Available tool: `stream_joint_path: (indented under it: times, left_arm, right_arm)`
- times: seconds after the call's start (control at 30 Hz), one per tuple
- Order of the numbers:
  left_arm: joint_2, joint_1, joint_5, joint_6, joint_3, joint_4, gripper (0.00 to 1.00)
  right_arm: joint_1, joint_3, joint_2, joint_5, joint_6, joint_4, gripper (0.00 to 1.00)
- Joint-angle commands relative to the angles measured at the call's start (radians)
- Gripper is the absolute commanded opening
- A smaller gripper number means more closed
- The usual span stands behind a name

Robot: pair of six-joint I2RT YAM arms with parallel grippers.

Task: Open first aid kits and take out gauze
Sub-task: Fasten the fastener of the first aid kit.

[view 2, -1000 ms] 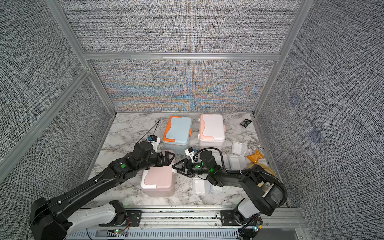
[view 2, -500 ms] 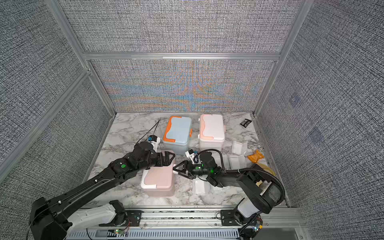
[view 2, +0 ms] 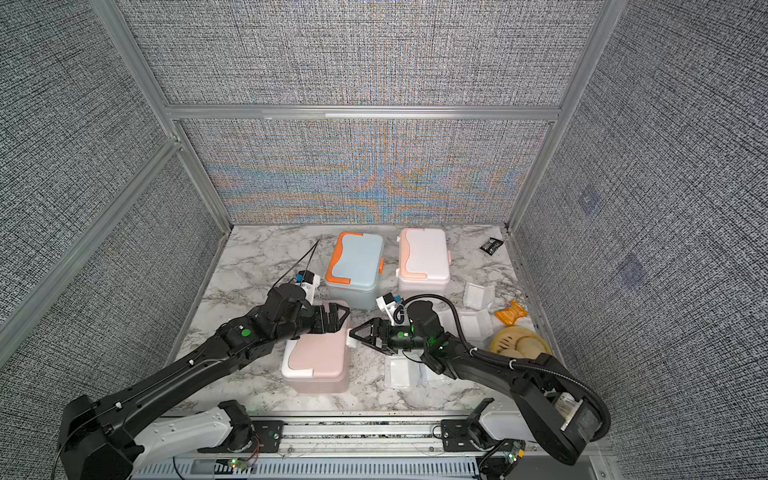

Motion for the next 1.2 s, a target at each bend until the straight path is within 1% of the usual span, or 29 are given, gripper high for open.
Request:
stream_joint_path:
  times: [0.0, 0.03, 0.07, 0.2, 0.23, 0.27, 0.57, 1.17]
  left_arm:
    - [-0.002, -0.001, -0.006, -0.003, -0.015, -0.101, 1.00]
    - [0.000, -0.001, -0.003, -0.004, -0.017, -0.100, 0.99]
    - [0.000, 0.000, -0.002, -0.006, -0.019, -0.101, 1.00]
    - [0.009, 0.000, 0.000, -0.014, -0.028, -0.098, 1.00]
    - [0.010, 0.000, 0.000, -0.016, -0.030, -0.099, 1.00]
    - [0.011, 0.000, 0.001, -0.016, -0.030, -0.098, 0.99]
    - [0.016, -0.001, 0.005, -0.021, -0.040, -0.084, 0.99]
    - [0.038, 0.000, 0.016, -0.027, -0.049, -0.061, 1.00]
  right_arm:
    - [0.001, 0.019, -0.014, 0.029, -0.067, -0.135, 0.77]
    - [0.003, 0.023, -0.011, 0.030, -0.066, -0.134, 0.73]
    - [0.003, 0.027, -0.004, 0.027, -0.066, -0.130, 0.63]
    - [0.004, 0.040, 0.028, 0.020, -0.053, -0.103, 0.18]
    - [0.006, 0.044, 0.035, 0.017, -0.050, -0.094, 0.13]
    - [0.007, 0.049, 0.041, 0.017, -0.050, -0.090, 0.11]
    - [0.014, 0.072, 0.087, 0.010, -0.049, -0.077, 0.08]
    - [0.023, 0.092, 0.175, -0.017, -0.020, 0.003, 0.08]
